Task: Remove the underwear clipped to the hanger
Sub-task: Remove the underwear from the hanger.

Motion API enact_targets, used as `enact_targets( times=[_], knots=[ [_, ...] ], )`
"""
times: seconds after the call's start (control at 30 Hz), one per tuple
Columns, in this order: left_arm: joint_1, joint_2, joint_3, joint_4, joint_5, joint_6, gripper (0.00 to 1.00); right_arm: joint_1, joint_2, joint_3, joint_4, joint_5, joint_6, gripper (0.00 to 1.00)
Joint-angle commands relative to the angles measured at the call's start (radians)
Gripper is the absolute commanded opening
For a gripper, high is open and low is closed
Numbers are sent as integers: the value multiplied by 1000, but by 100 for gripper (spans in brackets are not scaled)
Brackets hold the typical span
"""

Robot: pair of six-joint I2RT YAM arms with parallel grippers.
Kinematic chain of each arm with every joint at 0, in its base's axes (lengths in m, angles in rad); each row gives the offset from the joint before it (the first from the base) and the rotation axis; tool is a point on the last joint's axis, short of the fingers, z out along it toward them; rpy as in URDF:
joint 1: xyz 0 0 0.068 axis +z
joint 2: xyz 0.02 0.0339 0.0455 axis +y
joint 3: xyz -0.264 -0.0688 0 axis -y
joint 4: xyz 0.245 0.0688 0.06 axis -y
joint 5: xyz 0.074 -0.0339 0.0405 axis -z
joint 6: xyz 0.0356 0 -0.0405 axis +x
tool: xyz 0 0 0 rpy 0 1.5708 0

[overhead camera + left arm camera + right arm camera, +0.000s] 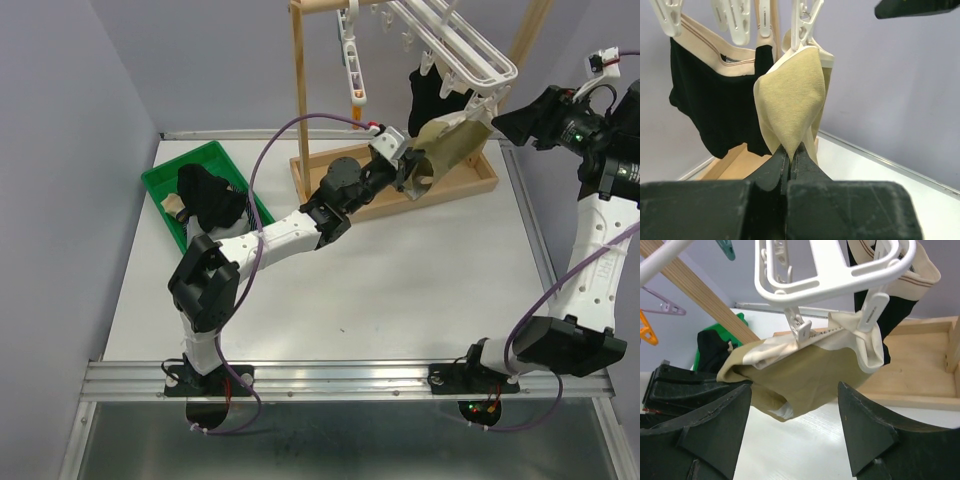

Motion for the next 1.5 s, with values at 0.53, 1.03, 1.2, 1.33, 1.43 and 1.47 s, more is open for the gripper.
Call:
enact_targets(
  times=[0.53, 1.03, 1.2, 1.33, 1.43, 1.47],
  knots=[
    [2, 33, -11, 137, 146, -34, 0, 112, -38, -31, 146, 245, 48, 77],
    [2, 58, -16, 142, 174, -61, 0, 111, -19, -14, 165, 227, -141, 82],
    [2, 65, -14, 145, 186, -61, 0, 114, -7, 21, 134, 191, -95, 78],
    [1, 82, -13, 173, 206, -88, 0, 209, 13, 92, -2, 294, -125, 77],
    [1, 90, -16, 197, 212, -103, 0, 299, 17, 100, -44, 403, -107, 78],
    [1, 91, -17, 203, 212, -105, 0, 319, 13, 94, -41, 435, -101, 78]
  ],
)
